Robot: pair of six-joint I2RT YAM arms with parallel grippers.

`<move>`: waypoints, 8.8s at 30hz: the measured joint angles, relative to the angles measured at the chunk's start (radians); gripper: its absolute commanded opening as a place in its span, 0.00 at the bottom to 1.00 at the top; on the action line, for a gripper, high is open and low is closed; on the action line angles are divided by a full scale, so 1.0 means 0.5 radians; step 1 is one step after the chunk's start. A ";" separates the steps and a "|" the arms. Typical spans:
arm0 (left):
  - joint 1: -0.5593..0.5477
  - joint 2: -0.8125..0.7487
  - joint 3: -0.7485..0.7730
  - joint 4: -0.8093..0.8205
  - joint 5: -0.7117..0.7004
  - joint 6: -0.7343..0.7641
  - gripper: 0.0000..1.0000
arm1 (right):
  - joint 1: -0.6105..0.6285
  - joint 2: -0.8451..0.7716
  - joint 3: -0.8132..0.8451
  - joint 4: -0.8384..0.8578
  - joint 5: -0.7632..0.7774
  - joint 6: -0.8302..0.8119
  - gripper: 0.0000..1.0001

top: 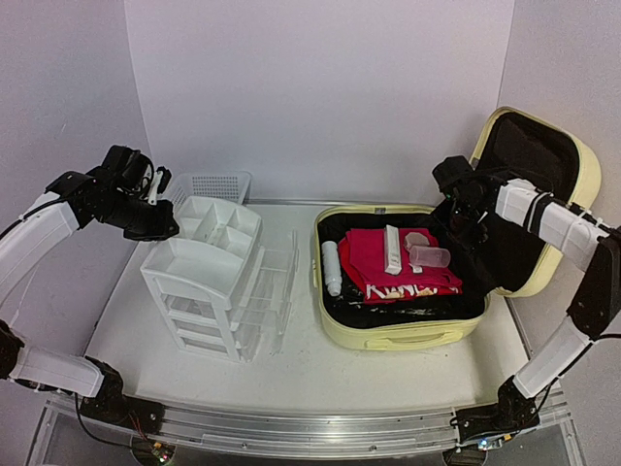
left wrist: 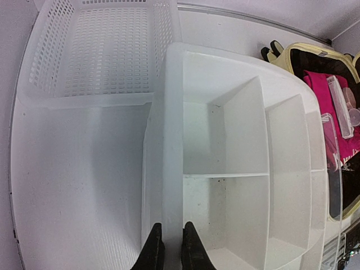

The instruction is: Open, take out, and arrange the luggage

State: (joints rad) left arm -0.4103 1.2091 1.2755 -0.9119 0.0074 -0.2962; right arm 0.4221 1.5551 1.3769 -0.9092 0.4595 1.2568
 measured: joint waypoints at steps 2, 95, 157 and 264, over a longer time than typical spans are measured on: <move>0.000 -0.002 0.000 -0.001 0.001 -0.001 0.00 | -0.045 0.059 -0.002 -0.001 -0.081 0.136 0.73; 0.011 -0.035 -0.029 0.007 0.017 -0.024 0.00 | 1.344 0.784 0.825 0.670 -0.654 -0.133 0.72; 0.034 -0.045 -0.047 0.024 0.032 -0.021 0.00 | 1.170 1.043 0.661 0.915 -1.130 -0.798 0.63; 0.024 -0.031 -0.041 0.037 0.039 -0.018 0.00 | 0.112 1.021 0.676 0.135 -0.606 -0.909 0.36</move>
State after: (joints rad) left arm -0.3981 1.1934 1.2549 -0.8932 0.0269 -0.3054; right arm 0.4782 2.0655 1.7149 -0.8417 0.1566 0.8021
